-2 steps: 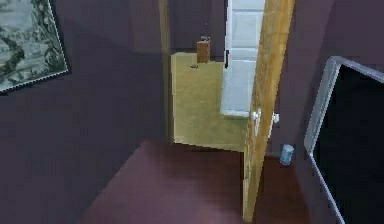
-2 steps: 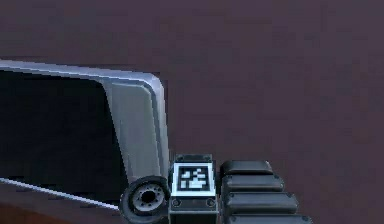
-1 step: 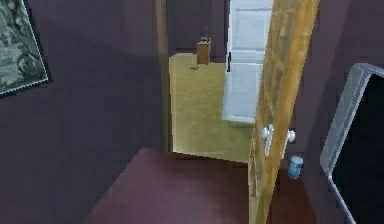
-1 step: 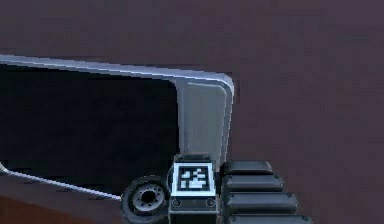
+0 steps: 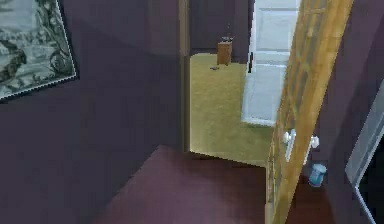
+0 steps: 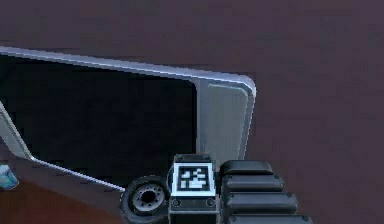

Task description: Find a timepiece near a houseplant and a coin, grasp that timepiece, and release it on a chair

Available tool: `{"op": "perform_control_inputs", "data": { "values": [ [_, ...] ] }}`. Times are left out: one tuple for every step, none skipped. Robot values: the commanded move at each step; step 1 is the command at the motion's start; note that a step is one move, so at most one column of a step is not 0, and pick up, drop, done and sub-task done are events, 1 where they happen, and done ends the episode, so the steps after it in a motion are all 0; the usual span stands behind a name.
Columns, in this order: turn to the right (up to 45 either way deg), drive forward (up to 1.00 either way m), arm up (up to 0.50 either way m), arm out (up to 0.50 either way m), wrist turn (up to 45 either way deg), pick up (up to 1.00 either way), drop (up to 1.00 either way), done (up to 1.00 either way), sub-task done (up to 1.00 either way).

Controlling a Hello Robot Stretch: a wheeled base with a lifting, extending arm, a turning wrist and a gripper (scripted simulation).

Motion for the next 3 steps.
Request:
{"op": "perform_control_inputs", "data": {
  "values": [
    [0.0, 0.8, 0.0, 0.0, 0.0, 0.0, 0.0, 0.0, 0.0],
    [15.0, 0.0, 0.0, 0.0, 0.0, 0.0, 0.0, 0.0, 0.0],
    [0.0, 1.0, 0.0, 0.0, 0.0, 0.0, 0.0, 0.0, 0.0]
  ]
}}
